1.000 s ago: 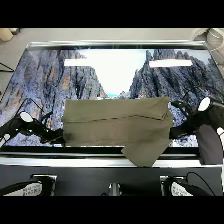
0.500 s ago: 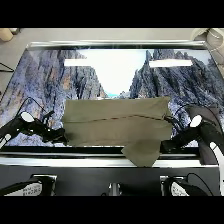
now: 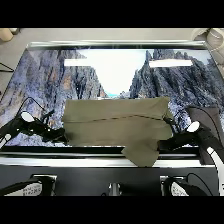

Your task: Fold the shirts.

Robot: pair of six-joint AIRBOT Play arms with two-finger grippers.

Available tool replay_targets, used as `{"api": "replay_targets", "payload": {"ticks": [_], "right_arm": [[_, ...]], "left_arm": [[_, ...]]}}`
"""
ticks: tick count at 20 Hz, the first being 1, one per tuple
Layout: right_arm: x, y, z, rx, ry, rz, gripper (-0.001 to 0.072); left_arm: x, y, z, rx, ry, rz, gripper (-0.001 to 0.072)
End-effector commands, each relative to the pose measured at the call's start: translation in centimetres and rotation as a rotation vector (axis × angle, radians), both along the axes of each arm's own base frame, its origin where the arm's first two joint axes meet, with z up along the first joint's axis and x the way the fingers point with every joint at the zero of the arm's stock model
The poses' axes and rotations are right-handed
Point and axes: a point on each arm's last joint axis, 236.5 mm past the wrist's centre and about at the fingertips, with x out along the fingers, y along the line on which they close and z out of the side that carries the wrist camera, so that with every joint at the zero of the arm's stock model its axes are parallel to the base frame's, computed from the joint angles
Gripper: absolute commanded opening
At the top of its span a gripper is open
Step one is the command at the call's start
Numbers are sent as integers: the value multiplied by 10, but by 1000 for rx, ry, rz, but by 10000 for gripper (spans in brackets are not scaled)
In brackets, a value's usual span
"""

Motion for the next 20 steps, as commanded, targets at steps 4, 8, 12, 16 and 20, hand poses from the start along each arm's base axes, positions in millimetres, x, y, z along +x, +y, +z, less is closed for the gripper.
{"api": "replay_targets", "payload": {"ticks": [4,8,12,16,20], "right_arm": [[72,-10,86,-20,-259,101,12],[158,-30,136,-81,-477,70,12],[242,-28,147,-11,-615,-5,12],[294,-21,125,30,-639,-57,13],[298,-7,76,37,-560,-35,15]], "left_arm": [[52,2,61,1,-202,-22,24],[111,10,113,30,-373,45,22],[163,18,116,38,-407,101,23],[203,17,96,8,-369,135,25],[227,16,64,-13,-330,154,26]]}}
